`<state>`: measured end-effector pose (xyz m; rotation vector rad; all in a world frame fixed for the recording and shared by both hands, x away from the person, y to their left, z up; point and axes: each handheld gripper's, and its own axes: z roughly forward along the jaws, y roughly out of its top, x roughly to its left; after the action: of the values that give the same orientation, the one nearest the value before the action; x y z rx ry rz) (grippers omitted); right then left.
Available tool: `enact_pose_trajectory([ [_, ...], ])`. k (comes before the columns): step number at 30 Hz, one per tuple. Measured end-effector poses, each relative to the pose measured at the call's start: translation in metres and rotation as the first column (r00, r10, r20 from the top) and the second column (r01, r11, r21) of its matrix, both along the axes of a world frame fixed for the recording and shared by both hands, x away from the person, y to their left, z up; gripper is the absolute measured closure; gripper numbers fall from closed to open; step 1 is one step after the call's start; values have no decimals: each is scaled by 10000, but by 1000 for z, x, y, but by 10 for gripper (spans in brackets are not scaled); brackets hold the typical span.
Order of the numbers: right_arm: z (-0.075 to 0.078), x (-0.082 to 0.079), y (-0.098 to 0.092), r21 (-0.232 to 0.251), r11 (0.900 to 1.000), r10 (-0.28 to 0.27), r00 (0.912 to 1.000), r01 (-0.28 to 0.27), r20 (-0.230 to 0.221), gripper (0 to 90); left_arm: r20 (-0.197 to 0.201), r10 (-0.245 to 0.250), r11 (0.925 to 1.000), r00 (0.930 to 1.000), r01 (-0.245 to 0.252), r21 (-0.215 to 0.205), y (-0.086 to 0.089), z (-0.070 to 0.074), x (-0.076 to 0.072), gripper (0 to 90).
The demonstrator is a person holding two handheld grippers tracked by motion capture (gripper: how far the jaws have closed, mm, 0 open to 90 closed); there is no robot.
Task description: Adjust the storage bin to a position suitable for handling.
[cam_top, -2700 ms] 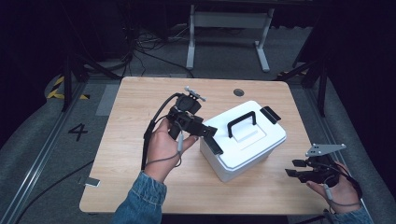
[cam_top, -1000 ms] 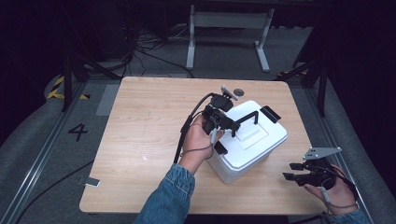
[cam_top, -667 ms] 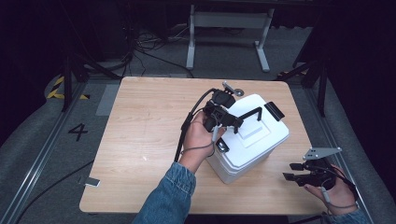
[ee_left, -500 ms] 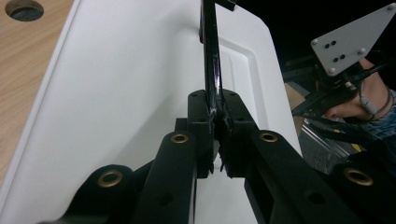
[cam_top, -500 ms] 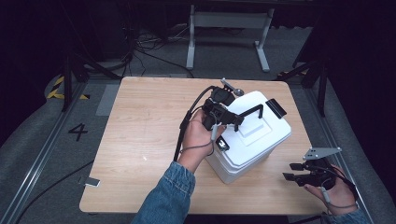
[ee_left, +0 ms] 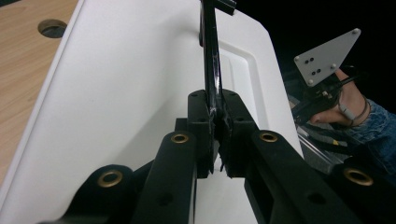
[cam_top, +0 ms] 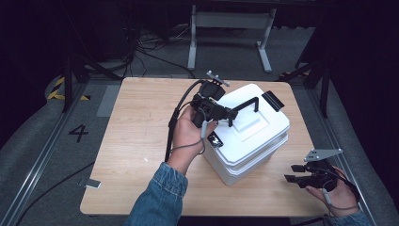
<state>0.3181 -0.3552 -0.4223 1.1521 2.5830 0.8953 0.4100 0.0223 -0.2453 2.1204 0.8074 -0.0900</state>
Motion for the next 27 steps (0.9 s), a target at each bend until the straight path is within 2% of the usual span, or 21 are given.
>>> enact_pose_trajectory([
  [12,-2,1,1,14,10000,-34,9999,34,-105,485,187,800,9965,9966,-795,-267,49,13,-6,848],
  [22,-3,1,1,-37,10000,-70,9999,69,-125,485,183,1602,9860,9869,-1591,-502,92,14,-11,848],
  [27,-4,2,2,-54,10000,-68,9999,67,-156,485,118,1991,9792,9799,-1985,-422,113,10,-13,848],
])
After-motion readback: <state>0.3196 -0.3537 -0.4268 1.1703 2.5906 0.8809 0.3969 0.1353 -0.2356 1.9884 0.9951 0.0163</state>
